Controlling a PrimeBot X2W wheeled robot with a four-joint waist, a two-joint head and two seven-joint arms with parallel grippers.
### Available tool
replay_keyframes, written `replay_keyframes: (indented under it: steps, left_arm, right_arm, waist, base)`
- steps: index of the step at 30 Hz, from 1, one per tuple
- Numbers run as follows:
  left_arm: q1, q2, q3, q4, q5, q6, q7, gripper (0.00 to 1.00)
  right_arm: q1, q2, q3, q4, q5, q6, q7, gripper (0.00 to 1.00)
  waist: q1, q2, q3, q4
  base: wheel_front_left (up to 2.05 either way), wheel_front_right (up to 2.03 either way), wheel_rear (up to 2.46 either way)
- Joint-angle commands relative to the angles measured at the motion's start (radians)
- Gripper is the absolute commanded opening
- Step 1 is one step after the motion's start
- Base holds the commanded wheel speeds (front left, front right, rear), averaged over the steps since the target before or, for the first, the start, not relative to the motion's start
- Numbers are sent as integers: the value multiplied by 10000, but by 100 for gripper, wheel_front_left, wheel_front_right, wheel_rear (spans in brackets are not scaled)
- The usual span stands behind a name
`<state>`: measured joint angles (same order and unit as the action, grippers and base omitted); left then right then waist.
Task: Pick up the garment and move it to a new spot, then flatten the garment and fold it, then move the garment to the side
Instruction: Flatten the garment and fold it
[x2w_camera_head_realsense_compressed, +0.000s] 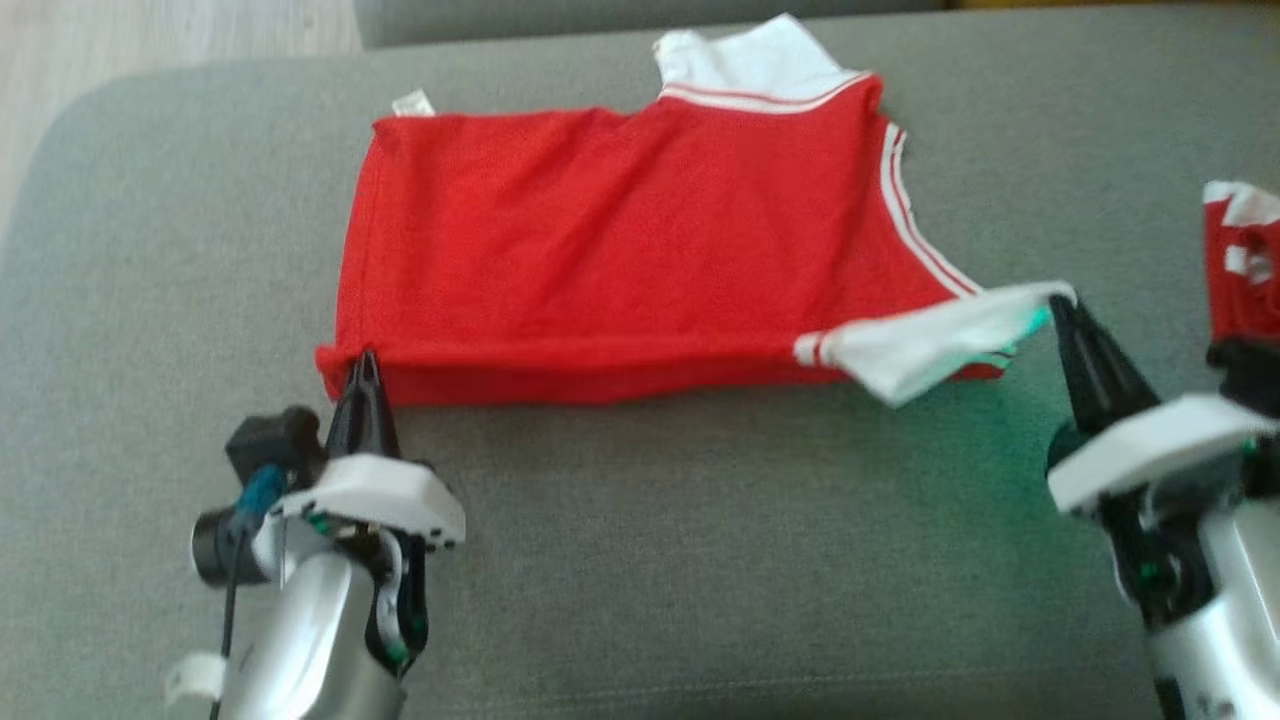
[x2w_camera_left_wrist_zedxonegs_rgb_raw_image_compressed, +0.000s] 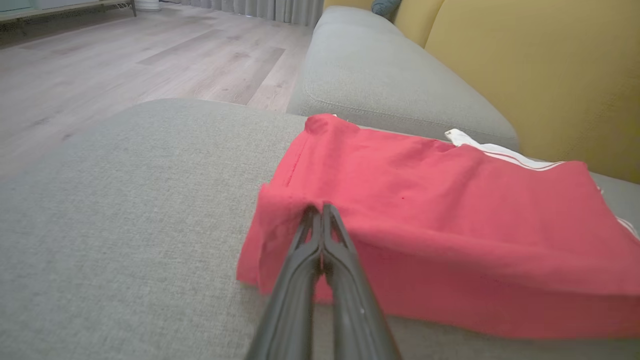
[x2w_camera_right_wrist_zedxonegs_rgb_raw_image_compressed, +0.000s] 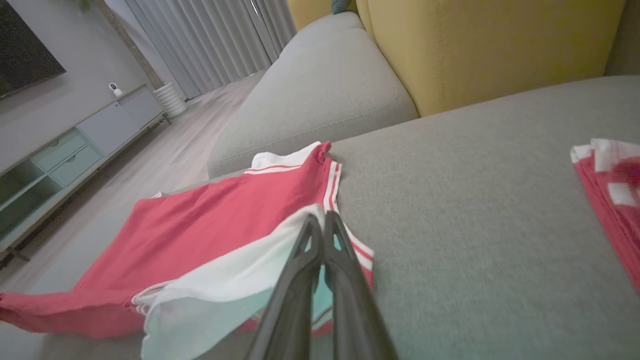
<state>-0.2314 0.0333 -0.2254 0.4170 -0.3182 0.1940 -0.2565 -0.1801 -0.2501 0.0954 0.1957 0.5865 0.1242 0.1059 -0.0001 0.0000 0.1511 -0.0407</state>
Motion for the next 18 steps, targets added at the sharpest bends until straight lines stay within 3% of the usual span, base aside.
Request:
replay_keyframes:
  steps: [1, 18]
  left_arm:
    - [-547, 170, 193, -4, -16, 73, -53, 0]
    - [-3054, 170, -778, 1670, -423, 389, -53, 0]
  right_arm:
    - [-588, -94, 182, -54, -174, 65, -206, 0]
    - [-4235, 66, 829, 3910, -623, 65, -2294, 0]
  waist:
    - [1, 0, 317, 100]
    - [1, 0, 1580, 306]
  base:
    - [0, 0, 0]
    - [0, 0, 0]
